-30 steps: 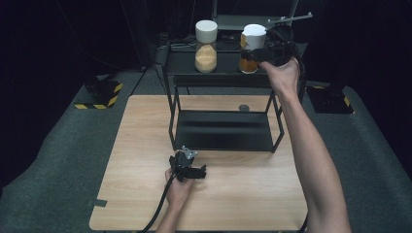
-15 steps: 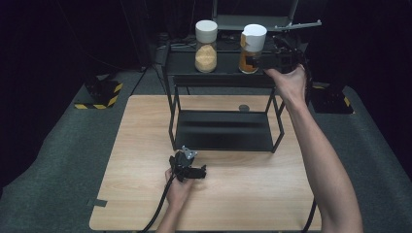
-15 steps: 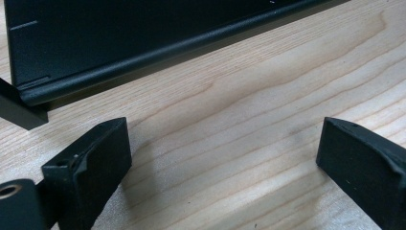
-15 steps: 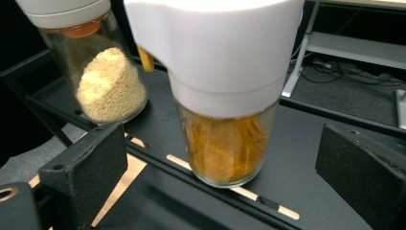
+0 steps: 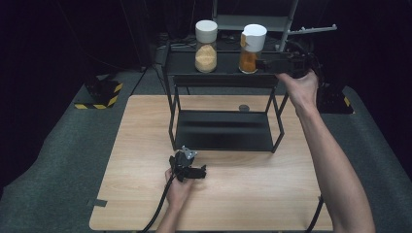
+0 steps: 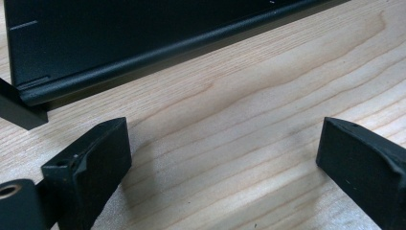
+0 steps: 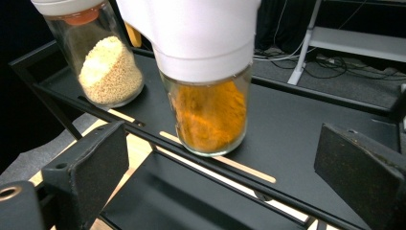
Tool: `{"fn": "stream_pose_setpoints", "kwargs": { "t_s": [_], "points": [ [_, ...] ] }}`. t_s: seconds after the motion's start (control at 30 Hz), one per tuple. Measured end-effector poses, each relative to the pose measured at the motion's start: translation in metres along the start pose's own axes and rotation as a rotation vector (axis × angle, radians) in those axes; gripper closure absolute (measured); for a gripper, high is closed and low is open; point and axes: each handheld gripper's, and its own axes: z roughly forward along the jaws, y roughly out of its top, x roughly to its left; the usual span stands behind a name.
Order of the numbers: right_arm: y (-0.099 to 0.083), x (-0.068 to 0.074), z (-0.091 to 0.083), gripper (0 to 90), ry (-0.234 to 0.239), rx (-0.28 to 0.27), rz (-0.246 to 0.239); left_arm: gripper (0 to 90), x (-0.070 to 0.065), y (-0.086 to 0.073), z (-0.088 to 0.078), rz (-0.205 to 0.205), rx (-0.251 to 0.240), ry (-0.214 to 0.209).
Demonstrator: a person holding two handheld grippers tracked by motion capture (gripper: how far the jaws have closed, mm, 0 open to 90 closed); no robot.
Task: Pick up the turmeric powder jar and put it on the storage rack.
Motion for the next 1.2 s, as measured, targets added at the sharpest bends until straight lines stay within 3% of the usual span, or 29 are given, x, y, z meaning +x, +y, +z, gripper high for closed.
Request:
{"fn": "stream_pose_setpoints", "kwargs": {
  "t_s": [0.83,1.2],
  "points": [
    [-0.032,-0.009,-0.023,3.7,-0.034,-0.054,-0.017,4.7,0.0,0.0,0.0,-0.003,-0.003,0.001],
    [-0.045,-0.013,-0.026,3.6,-0.022,-0.069,-0.01,4.7,-0.001,-0.001,0.0,-0.004,-0.004,0.001]
  ]
}}
